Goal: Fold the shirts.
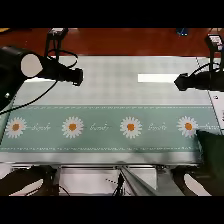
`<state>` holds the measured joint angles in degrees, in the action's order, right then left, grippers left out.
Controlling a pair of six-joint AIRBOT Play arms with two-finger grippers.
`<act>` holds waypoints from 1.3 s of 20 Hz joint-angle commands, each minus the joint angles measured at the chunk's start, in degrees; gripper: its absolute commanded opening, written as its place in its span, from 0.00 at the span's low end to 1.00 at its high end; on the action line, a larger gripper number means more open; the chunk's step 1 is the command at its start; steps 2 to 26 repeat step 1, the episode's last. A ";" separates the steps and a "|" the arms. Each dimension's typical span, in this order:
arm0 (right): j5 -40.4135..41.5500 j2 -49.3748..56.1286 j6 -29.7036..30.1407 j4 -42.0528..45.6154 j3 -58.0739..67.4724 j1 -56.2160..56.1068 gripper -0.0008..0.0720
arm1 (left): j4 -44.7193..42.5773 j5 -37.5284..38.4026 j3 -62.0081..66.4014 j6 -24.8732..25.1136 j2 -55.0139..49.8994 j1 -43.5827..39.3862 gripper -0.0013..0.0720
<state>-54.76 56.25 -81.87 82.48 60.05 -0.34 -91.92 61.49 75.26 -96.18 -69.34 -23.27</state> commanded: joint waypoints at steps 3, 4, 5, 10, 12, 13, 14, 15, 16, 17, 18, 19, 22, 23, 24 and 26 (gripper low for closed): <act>-0.02 -0.04 0.00 -0.02 0.00 -0.07 0.81 | 0.00 0.00 -0.02 0.02 -0.04 0.04 0.96; -0.02 -0.04 0.00 -0.02 0.00 -0.07 0.81 | 0.00 0.00 -0.02 0.02 -0.04 0.04 0.96; -0.02 -0.04 0.00 -0.02 0.00 -0.07 0.81 | 0.00 0.00 -0.02 0.02 -0.04 0.04 0.96; -0.02 -0.04 0.00 -0.02 0.00 -0.07 0.81 | 0.00 0.00 -0.02 0.02 -0.04 0.04 0.96; -0.02 -0.04 0.00 -0.02 0.00 -0.07 0.81 | 0.00 0.00 -0.02 0.02 -0.04 0.04 0.96; -0.02 -0.04 0.00 -0.02 0.00 -0.07 0.81 | 0.00 0.00 -0.02 0.02 -0.04 0.04 0.96; -0.02 -0.04 0.00 -0.02 0.00 -0.07 0.81 | 0.00 0.00 -0.02 0.02 -0.04 0.04 0.96; -0.02 -0.04 0.00 -0.02 0.00 -0.07 0.81 | 0.00 0.00 -0.02 0.02 -0.04 0.04 0.96; -0.02 -0.04 0.00 -0.02 0.00 -0.07 0.81 | 0.00 0.00 -0.02 0.02 -0.04 0.04 0.96; -0.02 -0.04 0.00 -0.02 0.00 -0.07 0.81 | 0.00 0.00 -0.02 0.02 -0.04 0.04 0.96; -0.02 -0.04 0.00 -0.02 0.00 -0.07 0.81 | 0.00 0.00 -0.02 0.02 -0.04 0.04 0.96; -0.02 -0.04 0.00 -0.02 0.00 -0.07 0.81 | 0.00 0.00 -0.02 0.02 -0.04 0.04 0.96; -0.02 -0.04 0.00 -0.02 0.00 -0.07 0.81 | 0.00 0.00 -0.02 0.02 -0.04 0.04 0.96; -0.02 -0.04 0.00 -0.02 0.00 -0.07 0.81 | 0.00 0.00 -0.02 0.02 -0.04 0.04 0.96; -0.02 -0.04 0.00 -0.02 0.00 -0.07 0.81 | 0.00 0.00 -0.02 0.02 -0.04 0.04 0.96; -0.02 -0.04 0.00 -0.02 0.00 -0.07 0.81 | 0.00 0.00 -0.02 0.02 -0.04 0.04 0.96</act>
